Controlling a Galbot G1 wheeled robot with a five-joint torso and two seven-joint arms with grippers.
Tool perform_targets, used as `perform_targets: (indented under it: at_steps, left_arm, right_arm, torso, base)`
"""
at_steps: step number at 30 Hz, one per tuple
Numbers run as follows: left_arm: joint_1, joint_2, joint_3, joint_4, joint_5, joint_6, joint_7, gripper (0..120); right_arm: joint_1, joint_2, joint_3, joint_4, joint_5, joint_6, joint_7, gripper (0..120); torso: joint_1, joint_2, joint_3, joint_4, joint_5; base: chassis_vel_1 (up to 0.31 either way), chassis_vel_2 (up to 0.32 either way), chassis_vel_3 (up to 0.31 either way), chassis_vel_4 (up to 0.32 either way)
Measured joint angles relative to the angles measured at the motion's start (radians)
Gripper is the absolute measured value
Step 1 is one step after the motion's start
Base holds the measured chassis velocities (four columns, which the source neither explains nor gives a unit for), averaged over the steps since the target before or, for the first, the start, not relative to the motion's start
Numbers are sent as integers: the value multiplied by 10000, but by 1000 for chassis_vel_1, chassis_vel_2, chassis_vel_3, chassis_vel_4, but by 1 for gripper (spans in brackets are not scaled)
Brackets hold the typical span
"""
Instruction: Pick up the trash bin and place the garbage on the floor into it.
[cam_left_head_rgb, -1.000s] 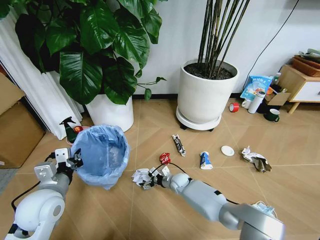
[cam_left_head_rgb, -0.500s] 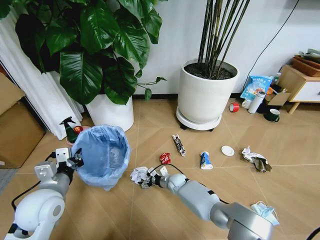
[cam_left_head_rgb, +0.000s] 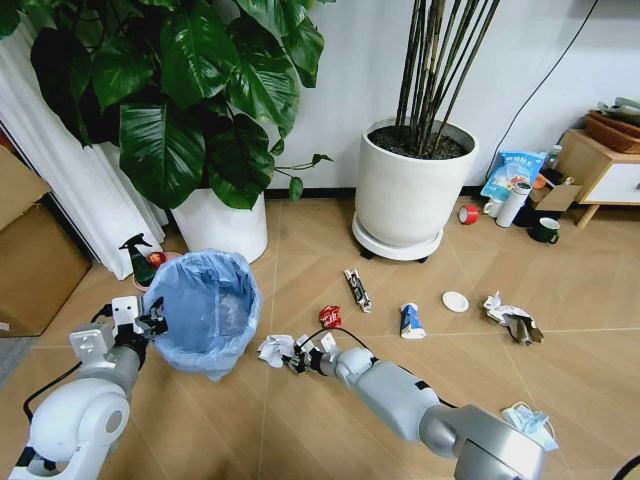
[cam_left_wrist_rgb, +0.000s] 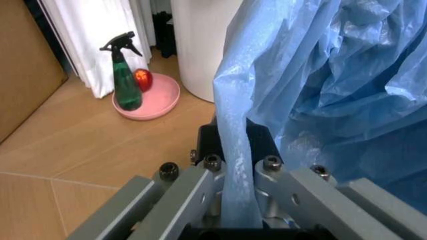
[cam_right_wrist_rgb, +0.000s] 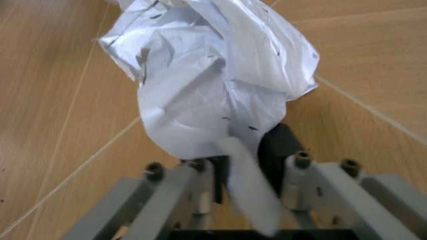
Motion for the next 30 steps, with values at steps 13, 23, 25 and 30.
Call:
perform_targets:
  at_steps: [13, 23, 25, 30]
  left_arm:
    - [-109, 126, 27, 198, -59, -20, 37, 0]
    - [-383, 262, 139, 746, -77, -75, 322, 0]
    - [-441, 312, 158, 924, -72, -93, 419, 0]
    - [-671, 445, 243, 1476, -8, -214, 758, 0]
  right_arm:
    - [-393, -242, 1075, 614, -132, -63, 241, 0]
    - [-933, -881, 2441, 2430, -314, -220, 847, 0]
    - [-1091, -1166, 2726, 3096, -331, -253, 975, 0]
    - [-1458, -1917, 3496, 4833, -140, -450, 1269, 0]
  torso:
    - [0, 0, 0, 0, 1]
    - [0, 0, 0, 1, 1]
    - [0, 0, 0, 1, 3]
    - [0, 0, 0, -1, 0]
  base:
    - [0, 0, 0, 0]
    - [0, 0, 0, 0]
    - [0, 0, 0, 0]
    - [0, 0, 0, 0]
